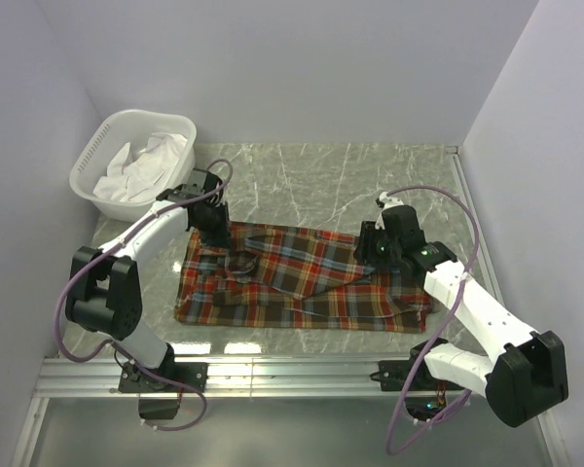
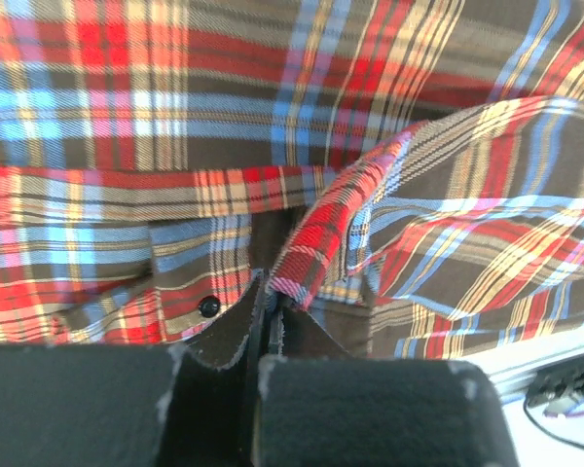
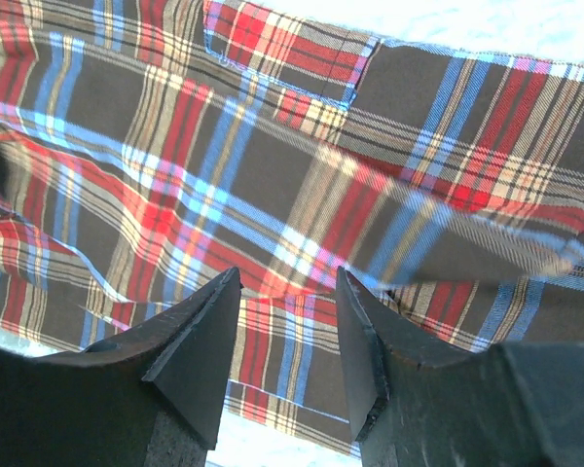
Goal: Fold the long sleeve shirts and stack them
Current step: Fold the shirt
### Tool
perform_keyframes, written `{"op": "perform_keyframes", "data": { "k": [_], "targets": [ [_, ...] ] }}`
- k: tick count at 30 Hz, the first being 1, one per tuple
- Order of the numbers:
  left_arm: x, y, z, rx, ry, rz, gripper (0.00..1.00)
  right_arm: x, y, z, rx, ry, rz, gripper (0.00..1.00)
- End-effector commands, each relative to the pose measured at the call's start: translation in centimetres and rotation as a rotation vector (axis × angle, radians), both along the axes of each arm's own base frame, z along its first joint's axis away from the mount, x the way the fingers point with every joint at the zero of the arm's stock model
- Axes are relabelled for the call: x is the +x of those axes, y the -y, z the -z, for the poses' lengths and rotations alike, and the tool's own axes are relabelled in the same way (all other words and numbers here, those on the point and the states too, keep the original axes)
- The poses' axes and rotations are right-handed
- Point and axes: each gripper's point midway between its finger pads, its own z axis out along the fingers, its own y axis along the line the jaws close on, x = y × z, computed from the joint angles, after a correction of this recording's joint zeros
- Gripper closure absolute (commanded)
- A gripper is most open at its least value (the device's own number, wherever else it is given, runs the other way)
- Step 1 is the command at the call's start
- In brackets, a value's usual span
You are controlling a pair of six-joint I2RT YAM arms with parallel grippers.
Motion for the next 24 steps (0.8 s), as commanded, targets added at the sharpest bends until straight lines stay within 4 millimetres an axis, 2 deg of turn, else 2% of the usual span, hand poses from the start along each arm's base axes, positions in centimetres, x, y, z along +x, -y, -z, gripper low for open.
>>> {"op": "perform_keyframes", "data": {
  "k": [1, 6, 10, 13, 16, 17, 19, 22, 23, 24],
  "targets": [
    [0.9, -1.0, -2.6, 0.045, 0.043, -0.044, 0.99, 0.7, -0.2, -0.7, 0.022, 0.045, 0.009, 0.49],
    [0.2, -0.7, -0.7, 0.038, -0.018, -0.036, 0.99, 0.6, -0.1, -0.5, 0.024, 0.046, 0.015, 0.49],
    [-0.3, -2.0, 0.4, 0.116, -0.051, -0.049, 0.99, 0.6, -0.3, -0.2, 0.036, 0.043, 0.011, 0.49],
    [-0.1, -2.6, 0.4, 0.150, -0.050, -0.057, 0.99, 0.5, -0.6, 0.1, 0.044, 0.034, 0.003, 0.49],
    [0.4, -2.9, 0.3, 0.166, -0.030, -0.063, 0.84, 0.5, -0.7, 0.2, 0.057, 0.034, 0.004, 0.49],
    [0.6, -3.0, 0.4, 0.173, -0.028, -0.066, 0.75, 0.5, -0.8, 0.2, 0.059, 0.035, 0.004, 0.49],
    [1.1, -3.1, 0.4, 0.187, -0.014, -0.073, 0.64, 0.6, -0.8, 0.2, 0.067, 0.041, 0.017, 0.49],
    [1.9, -3.0, -0.9, 0.172, 0.033, -0.085, 0.54, 0.6, -1.2, -0.4, 0.107, 0.061, 0.014, 0.49],
    [2.0, -2.9, -1.4, 0.165, 0.045, -0.093, 0.41, 0.5, -1.5, -0.6, 0.127, 0.065, 0.008, 0.48],
    [2.3, -3.3, -2.7, 0.176, 0.088, -0.110, 0.35, 0.4, -1.8, -0.7, 0.152, 0.067, 0.005, 0.49]
  ]
}}
